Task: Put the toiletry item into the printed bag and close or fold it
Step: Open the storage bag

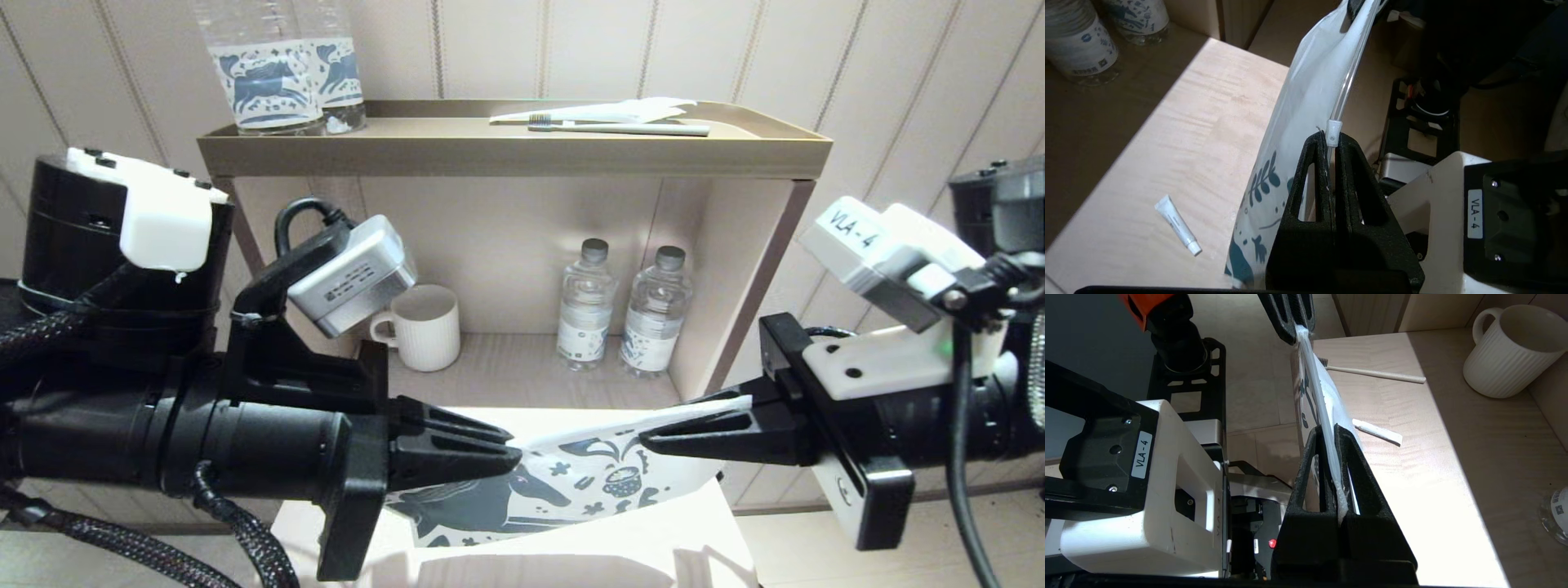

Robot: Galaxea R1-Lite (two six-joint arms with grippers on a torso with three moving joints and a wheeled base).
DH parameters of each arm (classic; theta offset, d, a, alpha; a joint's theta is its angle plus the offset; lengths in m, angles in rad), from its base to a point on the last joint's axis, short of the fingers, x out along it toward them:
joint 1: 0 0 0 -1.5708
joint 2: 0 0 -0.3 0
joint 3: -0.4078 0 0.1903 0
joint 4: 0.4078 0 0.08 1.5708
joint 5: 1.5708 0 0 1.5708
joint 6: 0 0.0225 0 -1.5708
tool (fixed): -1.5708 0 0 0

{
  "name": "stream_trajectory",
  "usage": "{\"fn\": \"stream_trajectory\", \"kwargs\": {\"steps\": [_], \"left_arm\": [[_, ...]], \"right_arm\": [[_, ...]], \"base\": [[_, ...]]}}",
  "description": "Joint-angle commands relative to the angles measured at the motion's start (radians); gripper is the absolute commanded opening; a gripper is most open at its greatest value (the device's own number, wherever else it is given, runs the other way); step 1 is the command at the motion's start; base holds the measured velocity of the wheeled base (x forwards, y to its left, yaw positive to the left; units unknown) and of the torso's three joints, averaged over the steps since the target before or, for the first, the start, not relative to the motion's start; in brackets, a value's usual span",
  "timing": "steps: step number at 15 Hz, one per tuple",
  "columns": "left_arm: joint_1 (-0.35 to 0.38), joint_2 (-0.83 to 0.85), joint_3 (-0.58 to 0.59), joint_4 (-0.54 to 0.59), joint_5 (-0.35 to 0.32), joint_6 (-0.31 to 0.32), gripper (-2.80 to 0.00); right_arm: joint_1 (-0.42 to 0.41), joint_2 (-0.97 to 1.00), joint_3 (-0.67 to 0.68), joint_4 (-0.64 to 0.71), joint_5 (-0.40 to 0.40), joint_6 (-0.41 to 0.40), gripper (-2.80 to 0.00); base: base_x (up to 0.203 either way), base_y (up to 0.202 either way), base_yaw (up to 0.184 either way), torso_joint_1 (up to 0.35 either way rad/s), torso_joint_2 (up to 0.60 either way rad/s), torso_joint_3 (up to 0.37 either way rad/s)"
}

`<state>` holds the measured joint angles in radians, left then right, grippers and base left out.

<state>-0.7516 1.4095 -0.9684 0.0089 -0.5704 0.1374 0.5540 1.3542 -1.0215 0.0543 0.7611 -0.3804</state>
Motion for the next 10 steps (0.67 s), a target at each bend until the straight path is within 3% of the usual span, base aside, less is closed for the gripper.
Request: {"fn": "stream_trajectory", "kwargs": {"steps": [1,10], "left_arm": [[0.025,-0.052,0.043,-0.001,-0.003,0.001,-2.80],[0.086,-0.155,0.177,-0.003,-0.011,-0.007,-2.80]], "right_arm": [[-0.002,-0.010,0.003,0.001,0.004,-0.003,-2.80],[-0.003,-0.021,0.018,0.001,0.004,-0.002,-2.80]], "base": [[0.000,0.000,0.000,0.000,0.00,0.000],[0.000,0.000,0.000,0.000,0.00,0.000]]}}
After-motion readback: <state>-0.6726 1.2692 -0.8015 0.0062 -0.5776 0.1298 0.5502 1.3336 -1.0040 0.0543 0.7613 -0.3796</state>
